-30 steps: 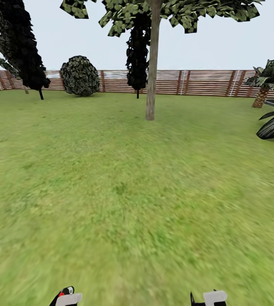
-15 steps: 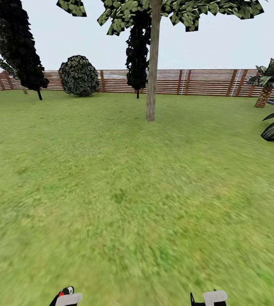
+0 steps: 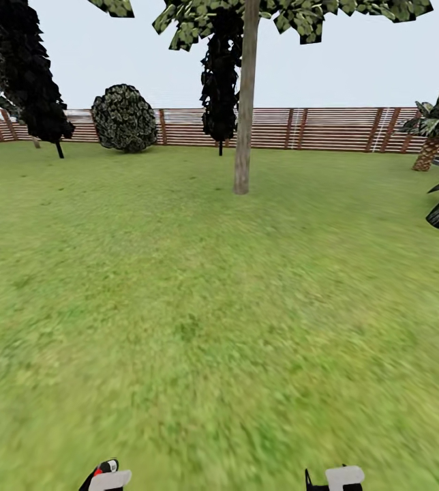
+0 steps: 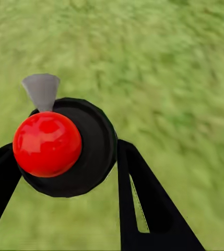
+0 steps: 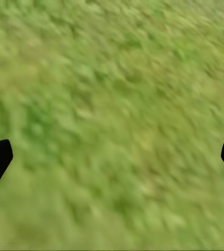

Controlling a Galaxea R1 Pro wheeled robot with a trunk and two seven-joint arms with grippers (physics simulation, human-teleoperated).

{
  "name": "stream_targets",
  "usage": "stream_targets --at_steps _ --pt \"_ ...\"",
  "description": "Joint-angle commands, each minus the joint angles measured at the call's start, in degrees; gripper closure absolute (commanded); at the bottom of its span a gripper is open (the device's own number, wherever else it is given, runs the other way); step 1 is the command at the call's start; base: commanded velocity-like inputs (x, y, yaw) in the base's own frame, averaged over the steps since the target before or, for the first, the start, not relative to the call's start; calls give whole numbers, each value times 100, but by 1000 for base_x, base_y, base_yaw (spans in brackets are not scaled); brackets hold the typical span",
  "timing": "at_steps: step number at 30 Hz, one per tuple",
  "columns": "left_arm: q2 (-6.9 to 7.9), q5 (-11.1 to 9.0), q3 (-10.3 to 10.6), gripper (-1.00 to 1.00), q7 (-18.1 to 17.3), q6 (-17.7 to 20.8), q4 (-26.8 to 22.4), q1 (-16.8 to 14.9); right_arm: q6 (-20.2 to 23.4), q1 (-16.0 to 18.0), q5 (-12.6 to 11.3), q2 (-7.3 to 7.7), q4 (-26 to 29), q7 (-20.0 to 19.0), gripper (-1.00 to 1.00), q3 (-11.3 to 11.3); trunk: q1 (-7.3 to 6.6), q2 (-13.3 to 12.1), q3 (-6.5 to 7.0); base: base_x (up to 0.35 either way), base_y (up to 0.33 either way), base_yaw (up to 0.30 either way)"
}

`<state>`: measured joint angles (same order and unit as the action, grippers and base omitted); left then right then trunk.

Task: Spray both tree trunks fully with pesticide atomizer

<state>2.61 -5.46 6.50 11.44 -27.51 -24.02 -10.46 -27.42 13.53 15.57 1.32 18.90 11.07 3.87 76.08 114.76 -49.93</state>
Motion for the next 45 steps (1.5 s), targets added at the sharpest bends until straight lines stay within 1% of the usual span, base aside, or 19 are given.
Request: stream_targets --at_steps 1,45 --pt "1 1 0 100 -1 0 -1 0 0 0 0 0 0 0 -100 0 0 0 0 338 0 0" --pt "2 4 0 100 -1 0 2 0 0 0 8 9 0 2 -100 1 0 0 0 338 0 0"
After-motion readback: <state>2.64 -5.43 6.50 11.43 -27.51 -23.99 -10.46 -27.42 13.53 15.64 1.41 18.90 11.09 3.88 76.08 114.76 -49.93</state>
